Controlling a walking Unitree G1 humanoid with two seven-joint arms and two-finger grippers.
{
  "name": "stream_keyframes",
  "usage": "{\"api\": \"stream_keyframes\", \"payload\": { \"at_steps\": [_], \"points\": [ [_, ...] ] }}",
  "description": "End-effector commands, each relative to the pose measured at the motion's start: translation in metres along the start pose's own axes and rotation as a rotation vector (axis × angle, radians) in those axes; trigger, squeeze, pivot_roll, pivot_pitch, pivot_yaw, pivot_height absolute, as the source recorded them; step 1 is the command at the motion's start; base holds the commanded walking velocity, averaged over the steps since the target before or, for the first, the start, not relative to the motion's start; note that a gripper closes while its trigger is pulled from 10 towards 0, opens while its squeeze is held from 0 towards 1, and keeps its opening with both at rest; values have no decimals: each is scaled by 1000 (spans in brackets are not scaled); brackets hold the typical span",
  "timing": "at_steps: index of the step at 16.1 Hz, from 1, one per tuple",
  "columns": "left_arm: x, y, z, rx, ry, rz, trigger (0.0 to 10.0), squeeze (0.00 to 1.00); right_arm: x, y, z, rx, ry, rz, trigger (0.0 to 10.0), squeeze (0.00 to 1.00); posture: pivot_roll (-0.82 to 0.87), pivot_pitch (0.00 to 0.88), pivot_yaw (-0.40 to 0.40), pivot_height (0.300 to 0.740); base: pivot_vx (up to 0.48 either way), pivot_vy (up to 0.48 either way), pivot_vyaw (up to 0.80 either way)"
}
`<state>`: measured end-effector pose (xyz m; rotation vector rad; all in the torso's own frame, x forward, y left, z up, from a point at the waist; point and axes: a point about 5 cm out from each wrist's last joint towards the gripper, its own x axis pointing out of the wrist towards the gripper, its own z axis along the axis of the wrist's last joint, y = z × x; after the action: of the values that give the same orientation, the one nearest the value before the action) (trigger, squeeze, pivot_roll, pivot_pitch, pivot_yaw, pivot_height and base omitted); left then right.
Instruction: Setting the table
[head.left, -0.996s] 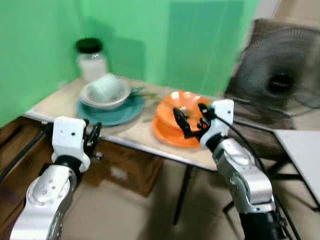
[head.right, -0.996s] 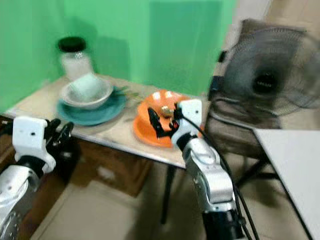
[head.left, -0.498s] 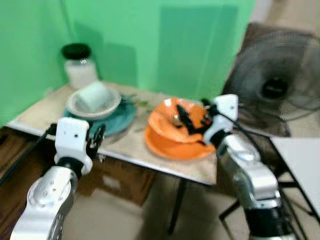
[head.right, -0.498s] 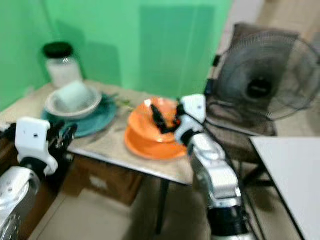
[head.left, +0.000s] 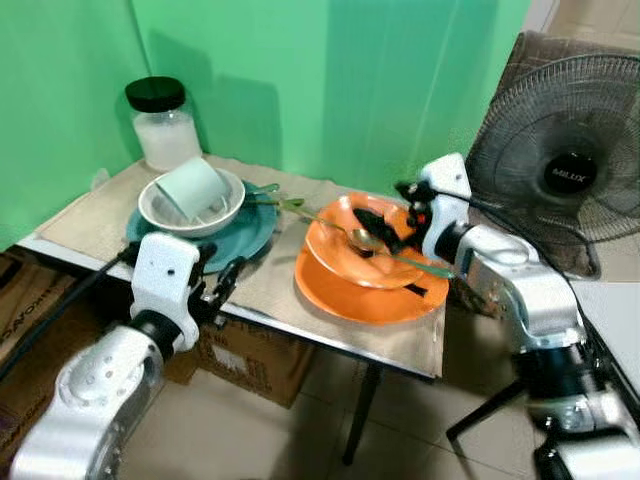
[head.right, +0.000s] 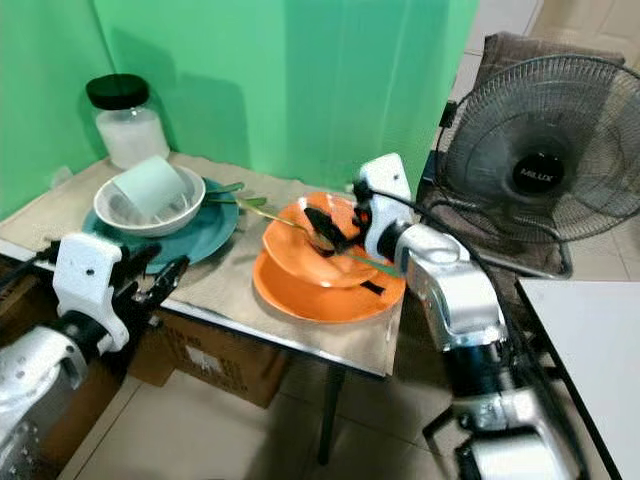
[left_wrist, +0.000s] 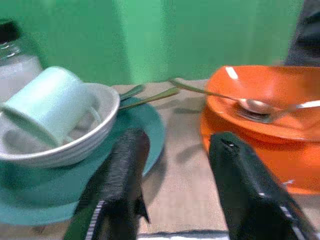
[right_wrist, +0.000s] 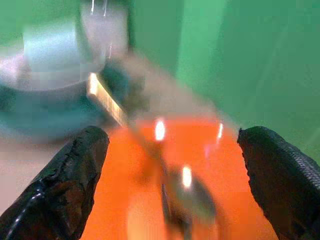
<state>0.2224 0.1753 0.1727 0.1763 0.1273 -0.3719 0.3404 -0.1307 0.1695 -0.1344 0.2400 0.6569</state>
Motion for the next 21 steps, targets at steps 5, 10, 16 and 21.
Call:
{"api": "stream_keyframes", "payload": {
  "at_steps": [5, 10, 16, 21],
  "points": [
    [-4, 0, 2, 71, 74, -151, 10000, 918, 14, -20, 9, -95, 241, 86, 10000, 1000, 74, 0, -44, 740, 0, 0, 0],
    [-8, -9, 7, 112, 141, -369, 10000, 0, 30, -22, 4, -185, 489, 133, 7255, 0, 79, 0, -57, 740, 0, 0, 0],
    [-10, -10, 9, 125, 165, -417, 10000, 0, 35, -27, -1, -178, 612, 88, 0, 0, 83, 0, -65, 740, 0, 0, 0],
    [-11, -11, 7, 117, 180, -432, 10000, 0, 41, -24, -9, -120, 614, 62, 0, 0, 88, 0, -64, 740, 0, 0, 0]
  ]
}}
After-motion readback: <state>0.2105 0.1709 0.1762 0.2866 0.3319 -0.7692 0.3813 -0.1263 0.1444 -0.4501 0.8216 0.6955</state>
